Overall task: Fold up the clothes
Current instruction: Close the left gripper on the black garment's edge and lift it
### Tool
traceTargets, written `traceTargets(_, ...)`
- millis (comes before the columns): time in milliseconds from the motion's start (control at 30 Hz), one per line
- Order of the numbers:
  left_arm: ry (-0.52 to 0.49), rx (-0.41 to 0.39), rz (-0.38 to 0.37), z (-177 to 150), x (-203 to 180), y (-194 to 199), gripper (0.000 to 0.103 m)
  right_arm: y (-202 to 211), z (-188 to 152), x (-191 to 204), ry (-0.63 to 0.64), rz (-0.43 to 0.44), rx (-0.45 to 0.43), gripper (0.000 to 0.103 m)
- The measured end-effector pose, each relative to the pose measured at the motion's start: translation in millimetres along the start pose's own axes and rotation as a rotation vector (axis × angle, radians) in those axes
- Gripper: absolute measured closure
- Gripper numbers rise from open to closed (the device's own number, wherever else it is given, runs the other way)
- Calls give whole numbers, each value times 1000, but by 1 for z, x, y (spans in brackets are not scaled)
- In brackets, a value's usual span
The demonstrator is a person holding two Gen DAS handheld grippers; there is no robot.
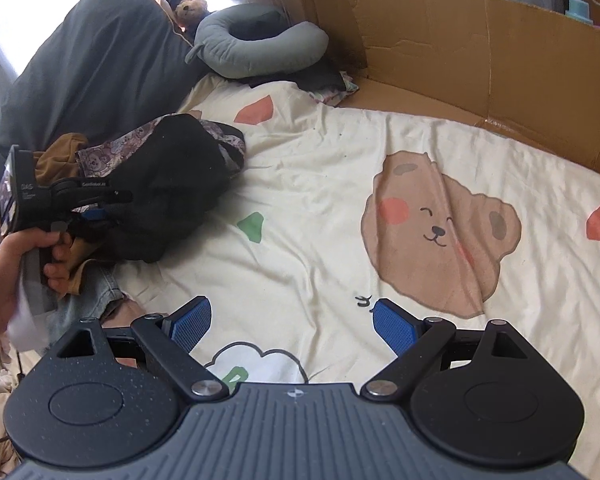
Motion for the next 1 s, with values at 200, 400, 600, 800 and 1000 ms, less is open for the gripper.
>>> traceTargets(200, 24, -2, 20, 6, 8, -6, 77, -3, -3, -2, -5, 9, 20, 11)
traceTargets(400, -3, -2, -17, 1, 2, 4, 98, -2, 1, 0, 7, 25, 19, 11)
traceTargets(600, -46, -29, -133, 1, -18, 34, 98, 0, 4, -5, -22, 33, 8, 11)
traceTargets(800, -121, -20, -274, -17, -54, 58, 99, 2, 5, -9, -30, 32, 4, 11)
traceTargets(1000, -213, 47, -398, -49, -87, 64, 99, 6, 7, -18, -52, 20, -9, 11)
Point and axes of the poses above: each gripper's, at about its wrist camera, not at the fingertips, and y roughly against the way its jaws point, x to its left, z to its top, the point moved 1 cm from there along -y, roughly the way its jaws point, and after that the axes turned 3 degrees about -y, right-handed, at the moved point
